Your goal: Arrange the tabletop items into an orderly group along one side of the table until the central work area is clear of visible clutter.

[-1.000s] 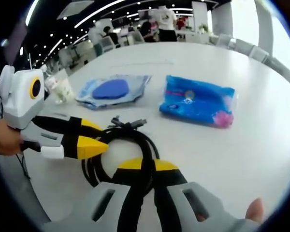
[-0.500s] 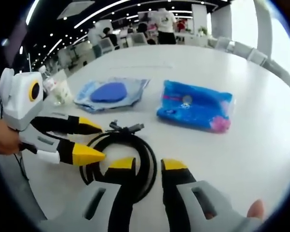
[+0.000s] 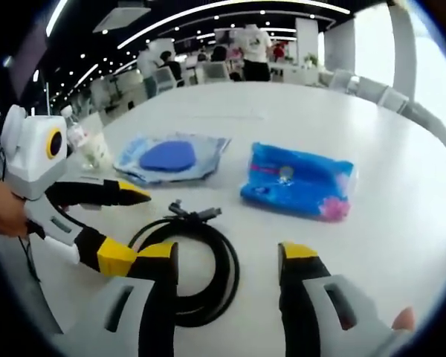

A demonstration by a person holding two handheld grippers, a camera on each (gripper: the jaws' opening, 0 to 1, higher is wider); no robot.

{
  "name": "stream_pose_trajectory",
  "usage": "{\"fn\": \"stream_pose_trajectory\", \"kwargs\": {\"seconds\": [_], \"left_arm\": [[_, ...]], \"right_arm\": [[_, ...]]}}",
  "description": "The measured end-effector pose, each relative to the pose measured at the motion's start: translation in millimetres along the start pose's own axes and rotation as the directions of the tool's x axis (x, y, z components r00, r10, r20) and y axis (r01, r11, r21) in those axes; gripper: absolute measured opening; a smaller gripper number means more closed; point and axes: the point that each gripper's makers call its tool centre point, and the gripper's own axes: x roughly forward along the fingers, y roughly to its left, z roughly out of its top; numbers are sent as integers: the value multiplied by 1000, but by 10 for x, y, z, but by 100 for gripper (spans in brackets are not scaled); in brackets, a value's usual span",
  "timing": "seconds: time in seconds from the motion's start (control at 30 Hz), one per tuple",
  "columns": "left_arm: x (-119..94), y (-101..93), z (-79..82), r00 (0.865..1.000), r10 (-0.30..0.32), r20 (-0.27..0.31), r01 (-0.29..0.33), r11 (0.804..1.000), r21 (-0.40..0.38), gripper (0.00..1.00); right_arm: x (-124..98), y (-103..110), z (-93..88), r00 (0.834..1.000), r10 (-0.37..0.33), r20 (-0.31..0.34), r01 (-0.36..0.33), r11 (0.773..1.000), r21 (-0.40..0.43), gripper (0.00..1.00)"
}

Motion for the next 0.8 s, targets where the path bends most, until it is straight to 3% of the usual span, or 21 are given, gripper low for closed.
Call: {"fn": "stream_pose_trajectory", "kwargs": {"seconds": [0.13,0.27,0.37,0.43,0.47,0.6,0.8], "left_arm": [[-24,-17,30,1000,-9,17,9,1000,3,78],[-32,-22,41,1000,-11,26,11,1000,0,83],[-54,-20,68,999,-13,41,13,1000,0,85],[-65,-19,87,999,-14,49,14,1000,-1,87],[-69,-14,89,999,-14,48,14,1000,-1,87],[-104,5,101,999,-11,53,11,1000,3,87],[-157,30,124,998,-9,67,9,1000,1,86]], "right_arm": [[-16,1,42,1000,-4,20,4,1000,5,61],[-28,-18,118,998,-15,61,14,1000,14,73],[-35,-13,143,997,-13,71,12,1000,12,74],[-47,-13,187,996,-15,93,13,1000,21,81],[-52,-5,232,993,-14,118,10,999,33,85],[-52,17,239,994,-13,112,9,999,34,88],[-52,77,317,988,7,154,-17,998,65,96]]}}
